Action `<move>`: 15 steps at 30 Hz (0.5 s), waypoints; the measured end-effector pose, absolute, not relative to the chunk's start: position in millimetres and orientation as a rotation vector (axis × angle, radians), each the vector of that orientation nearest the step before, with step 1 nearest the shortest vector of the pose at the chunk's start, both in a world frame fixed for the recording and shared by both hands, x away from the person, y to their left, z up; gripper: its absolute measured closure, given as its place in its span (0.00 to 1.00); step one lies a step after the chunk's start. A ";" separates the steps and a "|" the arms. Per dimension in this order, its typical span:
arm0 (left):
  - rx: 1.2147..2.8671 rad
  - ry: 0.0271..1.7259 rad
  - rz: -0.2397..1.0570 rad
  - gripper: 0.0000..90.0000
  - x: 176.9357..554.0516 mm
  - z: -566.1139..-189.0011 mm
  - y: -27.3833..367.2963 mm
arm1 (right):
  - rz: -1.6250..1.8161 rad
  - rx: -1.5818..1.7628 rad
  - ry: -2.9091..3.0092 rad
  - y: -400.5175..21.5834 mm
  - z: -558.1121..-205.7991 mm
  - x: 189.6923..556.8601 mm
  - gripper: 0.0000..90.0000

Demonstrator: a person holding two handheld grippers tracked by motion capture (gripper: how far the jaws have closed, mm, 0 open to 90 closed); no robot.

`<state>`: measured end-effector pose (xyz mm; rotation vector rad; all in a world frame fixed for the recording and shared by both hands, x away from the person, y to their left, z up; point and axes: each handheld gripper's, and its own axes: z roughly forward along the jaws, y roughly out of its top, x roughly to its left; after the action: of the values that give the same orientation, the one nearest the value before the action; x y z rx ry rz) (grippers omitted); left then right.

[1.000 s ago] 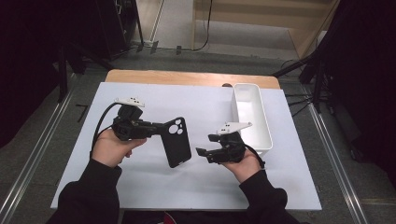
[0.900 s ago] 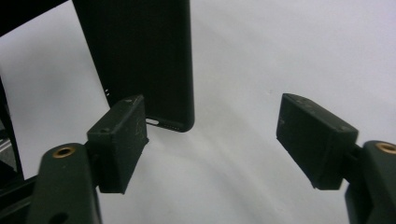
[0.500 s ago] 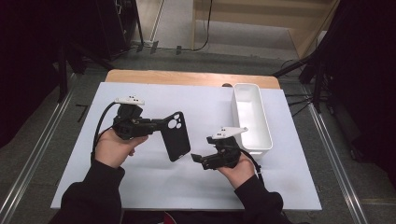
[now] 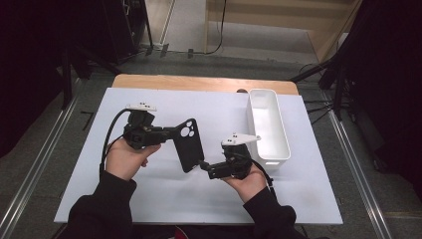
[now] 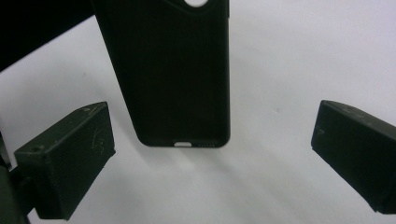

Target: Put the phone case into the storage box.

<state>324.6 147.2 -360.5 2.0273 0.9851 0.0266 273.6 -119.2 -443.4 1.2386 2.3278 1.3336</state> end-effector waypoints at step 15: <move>2.028 1.000 -0.004 0.87 323.9 -363.3 140.5 | 1.329 1.247 2.282 -107.7 -431.4 277.6 0.00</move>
<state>323.9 140.5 -363.3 2.0280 1.0002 -0.0043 277.6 -107.7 -431.4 1.2471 2.2816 1.3289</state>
